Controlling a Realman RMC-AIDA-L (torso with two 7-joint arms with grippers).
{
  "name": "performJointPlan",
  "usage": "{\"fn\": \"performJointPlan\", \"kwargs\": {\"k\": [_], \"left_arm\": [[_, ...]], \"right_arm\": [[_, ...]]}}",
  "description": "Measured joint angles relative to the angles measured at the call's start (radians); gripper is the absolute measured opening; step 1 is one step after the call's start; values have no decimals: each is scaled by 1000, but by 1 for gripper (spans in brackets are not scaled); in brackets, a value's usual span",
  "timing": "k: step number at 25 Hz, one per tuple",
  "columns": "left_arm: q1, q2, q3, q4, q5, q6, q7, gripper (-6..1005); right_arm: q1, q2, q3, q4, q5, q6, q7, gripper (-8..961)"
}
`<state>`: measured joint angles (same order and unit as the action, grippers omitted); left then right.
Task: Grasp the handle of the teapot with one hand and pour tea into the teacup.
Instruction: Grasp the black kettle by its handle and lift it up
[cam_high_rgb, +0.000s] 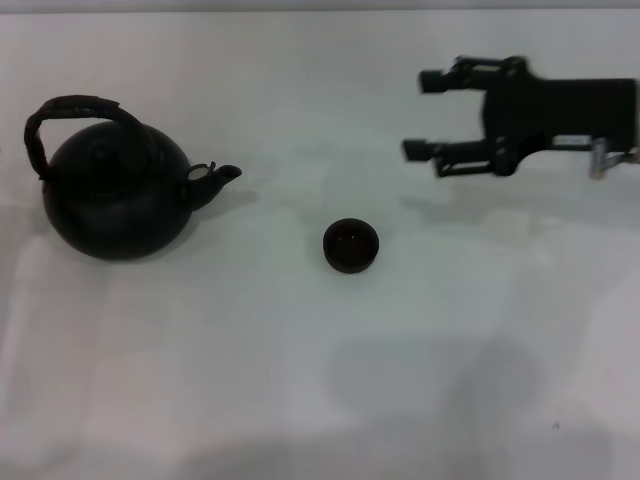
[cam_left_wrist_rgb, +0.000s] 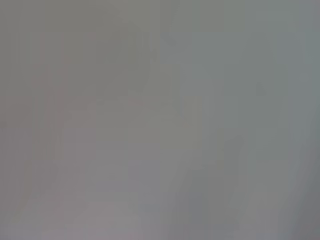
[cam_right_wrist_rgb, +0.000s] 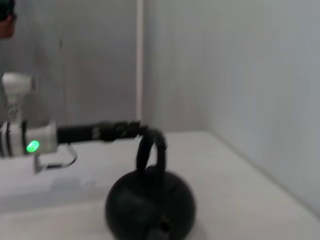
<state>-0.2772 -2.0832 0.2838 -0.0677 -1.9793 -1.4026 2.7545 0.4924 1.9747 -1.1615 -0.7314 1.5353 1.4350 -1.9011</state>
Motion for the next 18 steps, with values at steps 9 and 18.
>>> {"fn": "performJointPlan", "kwargs": {"k": [9, 18], "left_arm": [[27, 0, 0, -15, 131, -56, -2, 876], [31, 1, 0, -18, 262, -95, 37, 876]], "right_arm": [[-83, -7, 195, -19, 0, 35, -34, 845], [-109, -10, 236, -11, 0, 27, -42, 845]]}}
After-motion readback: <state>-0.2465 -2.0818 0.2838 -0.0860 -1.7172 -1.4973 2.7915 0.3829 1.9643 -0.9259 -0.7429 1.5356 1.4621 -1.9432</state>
